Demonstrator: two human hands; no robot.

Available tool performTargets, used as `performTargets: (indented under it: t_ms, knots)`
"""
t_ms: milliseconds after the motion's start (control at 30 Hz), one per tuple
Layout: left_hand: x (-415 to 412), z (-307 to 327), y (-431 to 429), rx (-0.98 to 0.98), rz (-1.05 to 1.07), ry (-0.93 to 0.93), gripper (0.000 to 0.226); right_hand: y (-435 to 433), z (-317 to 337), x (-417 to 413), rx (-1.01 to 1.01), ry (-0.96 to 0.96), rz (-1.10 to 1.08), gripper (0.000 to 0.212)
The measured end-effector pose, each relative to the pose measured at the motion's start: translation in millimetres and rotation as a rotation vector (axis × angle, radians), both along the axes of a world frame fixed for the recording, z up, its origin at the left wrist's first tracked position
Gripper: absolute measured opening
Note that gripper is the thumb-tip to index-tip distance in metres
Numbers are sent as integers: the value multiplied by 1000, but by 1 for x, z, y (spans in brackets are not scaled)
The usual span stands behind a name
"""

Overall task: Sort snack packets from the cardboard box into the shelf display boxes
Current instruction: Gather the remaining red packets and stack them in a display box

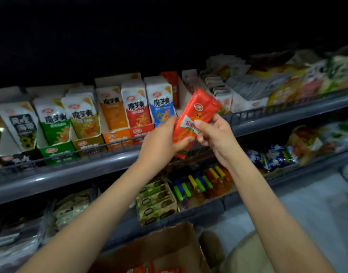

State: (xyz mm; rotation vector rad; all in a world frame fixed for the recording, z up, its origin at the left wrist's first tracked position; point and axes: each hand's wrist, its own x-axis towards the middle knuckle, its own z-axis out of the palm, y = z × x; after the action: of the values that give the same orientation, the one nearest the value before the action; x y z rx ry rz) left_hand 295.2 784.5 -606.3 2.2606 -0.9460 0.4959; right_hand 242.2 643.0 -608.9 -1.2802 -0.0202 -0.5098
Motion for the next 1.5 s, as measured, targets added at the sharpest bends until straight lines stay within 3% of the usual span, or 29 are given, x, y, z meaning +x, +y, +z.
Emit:
performTargets:
  t_ms: [133,267,400,600,767,900,967,1100,1167,1267,1500]
  knots:
    - [28,5,-16,-135,-46,-38,52,-27,17,20,-73,-156,-249,20]
    - [64,-9,-29,233,104,-403,49,-53,24,47,39,-230,-345,17]
    - [87,-22,-41,521,54,-581,52,-67,35,83,190,-255,-279,11]
    - [107,-41,-48,501,49,-792,46,-79,35,137,193,-257,-206,14]
    - [112,-46,-50,510,60,-776,45,-86,22,172,-155,-161,-280,21]
    - [114,-47,-50,540,66,-770,46,-80,13,194,-721,71,-432,36]
    - [114,-47,-50,542,64,-765,46,-78,15,197,-887,148,-506,37]
    - [115,-50,-49,542,70,-766,48,-75,19,204,-1005,185,-493,14]
    - [116,-51,-49,536,68,-768,49,-75,21,209,-1050,202,-509,22]
    - [117,-52,-50,533,64,-778,49,-76,24,215,-1066,203,-580,8]
    - [115,-50,-50,536,64,-744,49,-67,26,218,-1123,346,-481,41]
